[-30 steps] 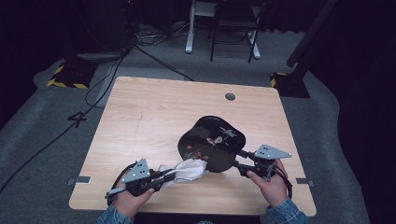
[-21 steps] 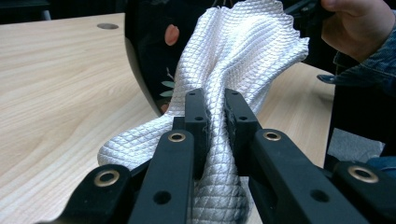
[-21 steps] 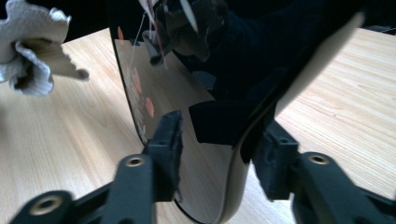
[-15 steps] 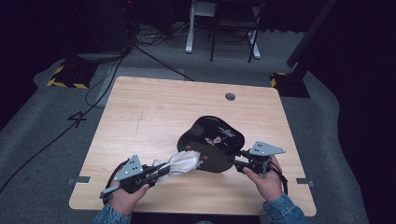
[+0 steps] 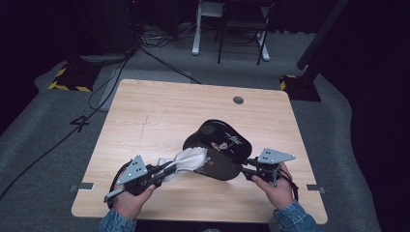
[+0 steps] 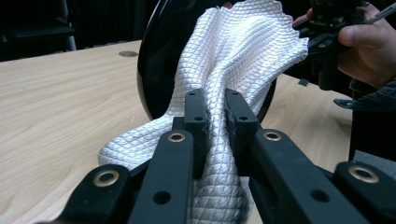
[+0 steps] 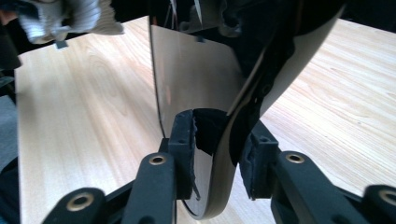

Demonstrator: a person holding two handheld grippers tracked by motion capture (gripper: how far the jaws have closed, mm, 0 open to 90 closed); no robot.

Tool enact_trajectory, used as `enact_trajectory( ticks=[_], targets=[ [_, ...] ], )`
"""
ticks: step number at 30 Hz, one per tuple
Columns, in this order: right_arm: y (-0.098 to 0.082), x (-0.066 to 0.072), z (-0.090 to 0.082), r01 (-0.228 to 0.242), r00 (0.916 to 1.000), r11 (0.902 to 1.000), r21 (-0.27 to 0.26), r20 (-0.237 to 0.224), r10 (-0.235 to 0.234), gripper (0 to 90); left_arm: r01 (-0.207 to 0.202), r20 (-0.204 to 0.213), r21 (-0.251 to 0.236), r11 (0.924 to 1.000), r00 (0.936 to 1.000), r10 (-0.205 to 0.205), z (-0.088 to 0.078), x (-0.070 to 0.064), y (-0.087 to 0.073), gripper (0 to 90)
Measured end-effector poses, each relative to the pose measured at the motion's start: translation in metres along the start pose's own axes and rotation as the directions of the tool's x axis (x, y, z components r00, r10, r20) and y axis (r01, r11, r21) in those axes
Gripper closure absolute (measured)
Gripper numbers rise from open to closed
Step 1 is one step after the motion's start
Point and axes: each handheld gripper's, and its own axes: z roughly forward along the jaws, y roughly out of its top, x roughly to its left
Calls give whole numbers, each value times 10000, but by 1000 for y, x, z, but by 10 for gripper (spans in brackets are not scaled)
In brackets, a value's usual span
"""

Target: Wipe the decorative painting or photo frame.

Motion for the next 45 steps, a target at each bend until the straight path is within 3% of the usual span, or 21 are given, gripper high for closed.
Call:
enact_trajectory(
  ticks=[19,21,28,38,45],
  targets=[
    [-1,1,-1,60,9978,10000,-11,-666,-61,757,41,-143,-319,9995,9999,-46,7,2,9,816],
    [-1,1,0,62,9978,10000,-19,-661,-63,756,117,-103,-403,9991,9999,-122,10,1,13,816],
    [-1,1,0,101,9980,9999,4,-628,-100,756,-411,54,-781,9961,9991,417,23,-5,36,817],
    [-1,1,-1,56,9975,10000,12,-701,-55,760,-328,-117,-1548,9874,9994,314,30,-2,61,817],
    [0,2,-1,66,9970,10000,34,-774,-64,767,-213,-68,-1662,9859,9998,205,47,-2,71,817]
  ],
)
